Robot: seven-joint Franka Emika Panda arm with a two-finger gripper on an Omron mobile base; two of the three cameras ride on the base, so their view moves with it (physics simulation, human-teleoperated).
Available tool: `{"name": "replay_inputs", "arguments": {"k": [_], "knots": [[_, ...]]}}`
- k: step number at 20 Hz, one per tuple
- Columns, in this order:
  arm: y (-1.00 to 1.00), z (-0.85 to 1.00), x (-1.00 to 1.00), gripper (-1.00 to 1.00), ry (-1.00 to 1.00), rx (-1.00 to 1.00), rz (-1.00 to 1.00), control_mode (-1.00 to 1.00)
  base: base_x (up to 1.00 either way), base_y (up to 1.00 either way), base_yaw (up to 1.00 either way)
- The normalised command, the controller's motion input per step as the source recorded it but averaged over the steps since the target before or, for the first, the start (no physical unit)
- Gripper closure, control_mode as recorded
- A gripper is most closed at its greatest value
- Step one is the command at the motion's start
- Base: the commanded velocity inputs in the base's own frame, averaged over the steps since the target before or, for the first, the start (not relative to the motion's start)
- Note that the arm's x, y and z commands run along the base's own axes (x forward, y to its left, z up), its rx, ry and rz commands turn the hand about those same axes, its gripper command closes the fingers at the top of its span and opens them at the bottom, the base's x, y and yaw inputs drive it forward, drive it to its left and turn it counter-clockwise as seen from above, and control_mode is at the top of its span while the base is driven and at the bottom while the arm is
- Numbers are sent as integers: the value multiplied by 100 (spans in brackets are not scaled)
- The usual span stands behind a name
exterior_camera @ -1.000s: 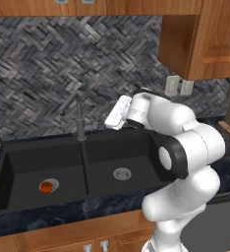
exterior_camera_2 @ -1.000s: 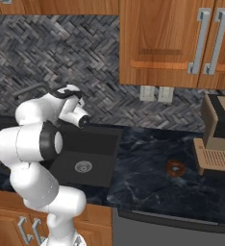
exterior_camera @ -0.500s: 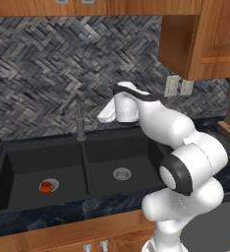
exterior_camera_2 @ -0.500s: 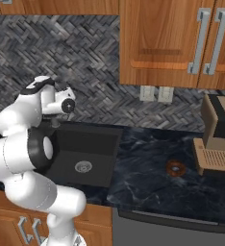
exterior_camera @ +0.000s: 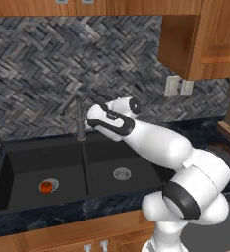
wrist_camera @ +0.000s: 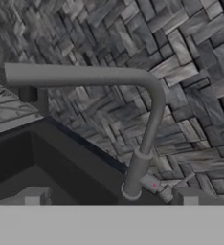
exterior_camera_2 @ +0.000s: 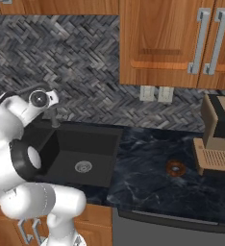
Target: Turn on the sink faucet. Then move the tomato from the counter to the sink. Turn off the sink. Move the vegetable from the sink to the pot next to the stove. Finally move the pot to the front left burner.
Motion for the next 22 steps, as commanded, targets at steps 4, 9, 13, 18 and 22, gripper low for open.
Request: {"name": "replay_inputs", "arguments": {"k": [4,9,13,18,22], "knots": [[50,-17,-48,-100,20,-10,-21,-100,0,0,0],[65,-24,-32,-100,24,-11,-22,-100,0,0,0],[74,-33,-12,-100,30,-13,-18,-100,0,0,0],[65,-32,0,-100,31,-9,-9,-100,0,0,0],[33,-33,-1,-100,20,0,0,-100,0,0,0]]}}
